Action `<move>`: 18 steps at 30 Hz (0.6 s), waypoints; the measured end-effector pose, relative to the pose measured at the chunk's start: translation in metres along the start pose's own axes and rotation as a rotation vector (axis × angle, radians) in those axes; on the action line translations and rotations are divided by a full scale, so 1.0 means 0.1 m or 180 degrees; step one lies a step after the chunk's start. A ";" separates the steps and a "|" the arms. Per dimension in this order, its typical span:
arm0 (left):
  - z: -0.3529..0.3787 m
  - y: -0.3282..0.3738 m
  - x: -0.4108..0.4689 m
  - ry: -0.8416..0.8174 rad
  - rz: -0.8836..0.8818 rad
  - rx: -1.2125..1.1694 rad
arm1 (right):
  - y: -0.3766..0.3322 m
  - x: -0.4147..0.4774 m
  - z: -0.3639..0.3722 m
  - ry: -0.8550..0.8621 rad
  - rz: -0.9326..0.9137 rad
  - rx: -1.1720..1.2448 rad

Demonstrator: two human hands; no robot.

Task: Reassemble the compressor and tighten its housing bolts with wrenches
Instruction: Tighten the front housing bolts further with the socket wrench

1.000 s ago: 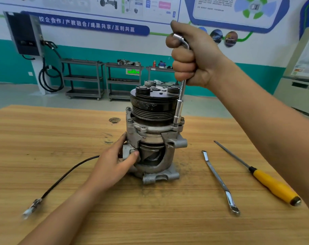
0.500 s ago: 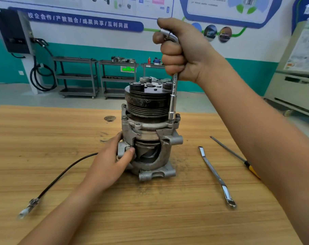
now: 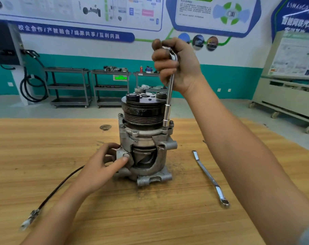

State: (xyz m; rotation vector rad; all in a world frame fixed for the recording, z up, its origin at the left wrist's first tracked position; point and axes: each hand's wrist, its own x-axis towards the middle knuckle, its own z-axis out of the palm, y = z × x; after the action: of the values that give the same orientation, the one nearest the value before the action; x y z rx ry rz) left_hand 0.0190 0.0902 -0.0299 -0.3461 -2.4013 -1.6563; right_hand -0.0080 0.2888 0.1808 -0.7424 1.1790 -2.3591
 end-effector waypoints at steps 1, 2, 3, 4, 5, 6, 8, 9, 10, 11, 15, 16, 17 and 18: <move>-0.04 0.00 0.00 -0.0139 -0.0028 -0.0188 | 0.03 0.02 -0.01 -0.0129 0.0130 0.0036; -0.07 0.01 0.00 -0.0251 -0.0048 -0.0371 | 0.06 0.05 -0.02 -0.0231 0.0236 0.0045; -0.10 0.02 0.00 -0.0322 -0.0040 -0.0499 | 0.09 0.07 -0.02 -0.0297 0.0314 0.0093; -0.12 0.03 -0.01 -0.0367 -0.0017 -0.0571 | 0.09 0.09 -0.02 -0.0323 0.0378 0.0162; -0.13 0.04 -0.01 -0.0404 0.0003 -0.0609 | 0.09 0.10 -0.01 -0.0301 0.0401 0.0183; -0.14 0.04 -0.01 -0.0440 0.0013 -0.0629 | 0.09 0.09 0.00 -0.0213 0.0355 0.0124; -0.16 0.05 -0.01 -0.0492 -0.0005 -0.0640 | 0.09 0.06 0.05 0.0165 0.0107 -0.0162; -0.17 0.06 0.00 -0.0502 -0.0017 -0.0648 | 0.09 0.05 0.07 0.0413 -0.0072 -0.0343; -0.18 0.06 0.00 -0.0510 -0.0027 -0.0652 | 0.10 0.04 0.08 0.0684 -0.0293 -0.0523; -0.17 0.06 0.00 -0.0511 -0.0032 -0.0639 | 0.12 0.02 0.09 0.0954 -0.0542 -0.0688; -0.15 0.07 0.01 -0.0376 -0.0017 -0.0574 | 0.21 0.02 0.17 0.1810 -0.1341 -0.1129; -0.14 0.07 0.01 -0.0355 -0.0006 -0.0536 | 0.22 0.03 0.17 0.1919 -0.1428 -0.1199; -0.15 0.07 0.01 -0.0339 0.0010 -0.0495 | 0.23 0.03 0.17 0.1951 -0.1460 -0.1227; -0.15 0.07 0.01 -0.0334 0.0018 -0.0472 | 0.22 0.03 0.15 0.1869 -0.1402 -0.1186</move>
State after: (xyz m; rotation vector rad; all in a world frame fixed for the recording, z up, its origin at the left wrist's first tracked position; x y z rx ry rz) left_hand 0.0205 0.0788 -0.0187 -0.4747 -2.3526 -1.8627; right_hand 0.0015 0.2657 0.1717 -0.4545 1.9009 -2.8740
